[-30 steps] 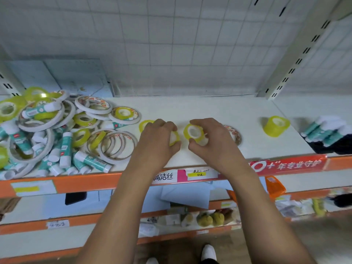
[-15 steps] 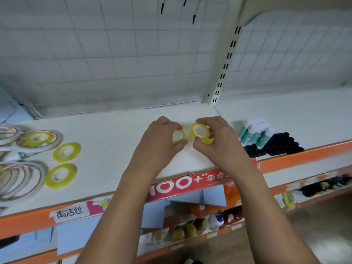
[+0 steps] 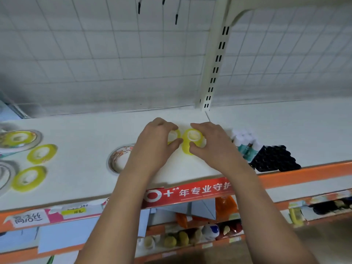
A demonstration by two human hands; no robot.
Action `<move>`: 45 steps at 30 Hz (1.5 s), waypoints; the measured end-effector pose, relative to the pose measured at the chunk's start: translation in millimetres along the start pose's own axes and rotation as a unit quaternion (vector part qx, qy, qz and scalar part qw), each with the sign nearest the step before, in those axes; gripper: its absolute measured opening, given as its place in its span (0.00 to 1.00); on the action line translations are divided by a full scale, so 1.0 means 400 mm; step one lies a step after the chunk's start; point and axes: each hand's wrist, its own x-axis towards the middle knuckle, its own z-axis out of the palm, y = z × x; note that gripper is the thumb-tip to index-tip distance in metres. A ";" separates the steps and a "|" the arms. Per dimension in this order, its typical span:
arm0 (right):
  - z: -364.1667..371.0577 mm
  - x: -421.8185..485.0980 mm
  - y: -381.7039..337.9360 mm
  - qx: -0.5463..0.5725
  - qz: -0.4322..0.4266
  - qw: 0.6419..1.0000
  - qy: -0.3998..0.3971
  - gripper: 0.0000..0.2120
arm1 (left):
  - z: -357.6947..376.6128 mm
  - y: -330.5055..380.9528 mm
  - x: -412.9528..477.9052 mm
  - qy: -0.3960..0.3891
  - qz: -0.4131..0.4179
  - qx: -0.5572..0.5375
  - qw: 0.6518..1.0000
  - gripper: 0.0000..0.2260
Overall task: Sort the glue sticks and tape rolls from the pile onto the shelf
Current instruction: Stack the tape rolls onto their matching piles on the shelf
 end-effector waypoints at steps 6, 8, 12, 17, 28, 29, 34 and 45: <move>-0.003 0.001 0.026 0.020 0.002 0.999 -0.036 0.33 | 0.014 0.027 0.024 0.007 0.007 -0.009 1.000 0.16; -0.012 -0.001 0.036 0.029 0.011 0.999 -0.033 0.32 | 0.026 0.044 0.037 -0.001 0.020 -0.007 1.000 0.17; -0.013 -0.011 0.049 0.017 0.010 0.999 -0.026 0.25 | 0.054 0.069 0.060 -0.014 0.034 -0.006 0.999 0.19; -0.007 -0.017 0.058 0.026 0.011 0.999 -0.023 0.18 | 0.083 0.068 0.059 -0.042 0.046 -0.006 0.998 0.21; -0.021 -0.008 0.066 0.071 -0.001 0.997 -0.035 0.15 | 0.085 0.006 0.038 -0.105 -0.029 -0.031 0.994 0.20; -0.021 -0.005 0.065 0.073 -0.002 0.997 -0.038 0.15 | 0.087 0.008 0.041 -0.105 -0.028 -0.032 0.994 0.19; -0.020 0.011 0.066 0.094 0.011 0.994 -0.051 0.15 | 0.085 0.011 0.056 -0.119 -0.048 -0.033 0.991 0.16; -0.017 0.005 0.066 0.079 0.000 0.995 -0.065 0.18 | 0.091 0.017 0.056 -0.119 -0.057 -0.045 0.990 0.16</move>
